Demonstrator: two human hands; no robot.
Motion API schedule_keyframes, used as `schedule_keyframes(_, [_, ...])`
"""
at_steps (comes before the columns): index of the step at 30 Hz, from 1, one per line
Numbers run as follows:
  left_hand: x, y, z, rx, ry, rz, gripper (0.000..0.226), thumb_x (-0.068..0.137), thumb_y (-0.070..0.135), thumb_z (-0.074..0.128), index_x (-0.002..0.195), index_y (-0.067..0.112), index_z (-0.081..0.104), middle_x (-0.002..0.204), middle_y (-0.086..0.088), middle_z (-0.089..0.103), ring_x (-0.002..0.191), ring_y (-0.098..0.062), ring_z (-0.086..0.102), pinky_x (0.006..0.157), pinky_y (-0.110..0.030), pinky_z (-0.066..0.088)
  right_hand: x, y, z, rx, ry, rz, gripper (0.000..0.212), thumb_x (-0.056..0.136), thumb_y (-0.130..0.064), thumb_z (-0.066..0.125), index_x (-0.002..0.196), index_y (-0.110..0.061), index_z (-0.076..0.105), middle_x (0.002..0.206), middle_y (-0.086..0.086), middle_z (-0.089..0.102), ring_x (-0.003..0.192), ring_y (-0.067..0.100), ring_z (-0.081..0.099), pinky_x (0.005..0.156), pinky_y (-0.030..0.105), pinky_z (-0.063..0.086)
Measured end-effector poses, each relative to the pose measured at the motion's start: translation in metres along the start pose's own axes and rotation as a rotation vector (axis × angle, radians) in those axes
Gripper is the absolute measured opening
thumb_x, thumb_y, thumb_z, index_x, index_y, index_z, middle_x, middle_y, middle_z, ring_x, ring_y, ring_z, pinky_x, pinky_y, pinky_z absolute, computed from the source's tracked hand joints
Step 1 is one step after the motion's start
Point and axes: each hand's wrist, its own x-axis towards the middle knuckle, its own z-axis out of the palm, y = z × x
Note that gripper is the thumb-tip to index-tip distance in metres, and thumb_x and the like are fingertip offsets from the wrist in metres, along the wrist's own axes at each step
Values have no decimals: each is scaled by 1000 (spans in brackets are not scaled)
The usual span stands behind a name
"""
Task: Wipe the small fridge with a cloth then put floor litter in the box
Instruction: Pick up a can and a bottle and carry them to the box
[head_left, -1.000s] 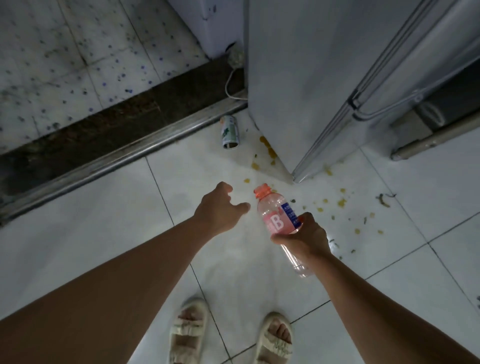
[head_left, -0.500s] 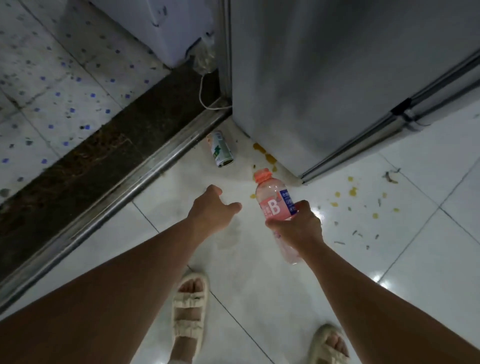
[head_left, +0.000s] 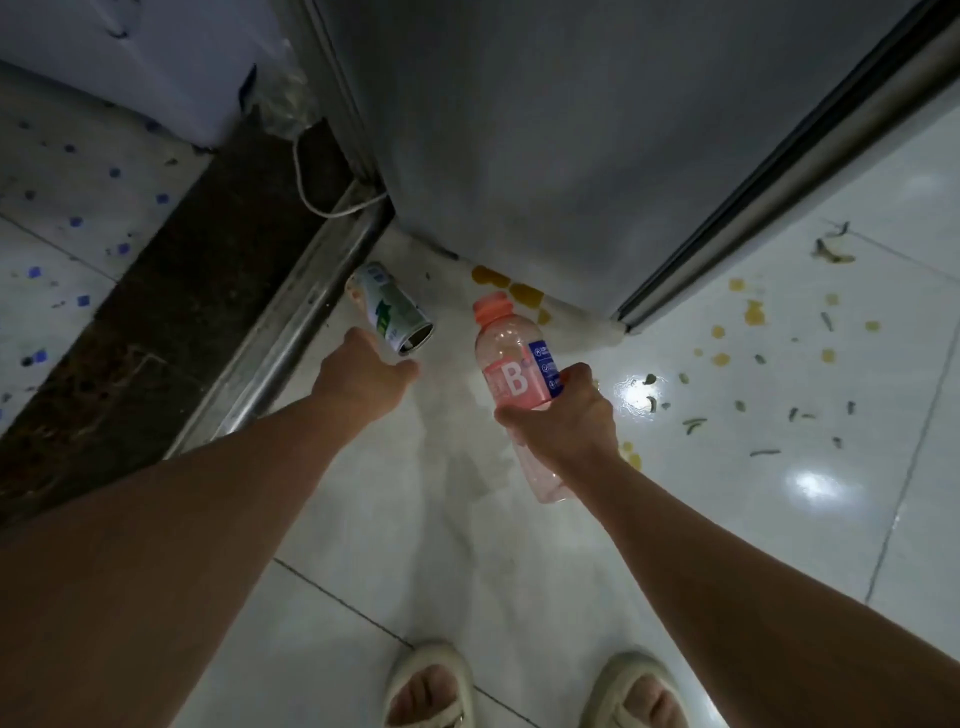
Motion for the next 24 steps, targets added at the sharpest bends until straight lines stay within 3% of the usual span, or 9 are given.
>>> schedule_keyframes(5, [48,-7,31,29,122,6,71,82,38,65,137,5,34,133,-19,49,118,-33,50,87,-34,41,42,22,31,34,17,-10,67,65,-41,77,115,-17,40,102,4,59,87,24,62,76,38,57])
schedule_keyframes(10, [92,-5,59,-127,147,15,92,78,37,70,145,5,15,143,-20,38,129,-34,41,107,-43,36,75,37,48,46,27,-34,68,65,-43,75,117,-17,39,101,4,57,85,23,61,68,31,52])
schedule_keyframes(14, [115,5,74,-129,243,-113,100,81,45,63,148,7,-1,143,-24,34,126,-39,40,101,-41,36,94,44,53,31,32,-56,71,66,-44,76,120,-18,38,103,3,56,85,22,61,67,31,53])
schedule_keyframes(19, [131,18,82,-244,283,-179,98,86,38,60,147,14,-12,145,-27,25,128,-41,36,104,-43,33,111,47,55,39,39,-93,69,68,-44,76,119,-19,38,104,2,57,85,20,61,63,28,48])
schedule_keyframes(24, [126,23,86,-204,259,-195,97,89,31,57,144,7,-19,147,-32,19,131,-43,33,105,-43,31,109,47,50,35,31,-90,70,67,-44,77,119,-19,38,105,2,58,86,21,62,65,29,51])
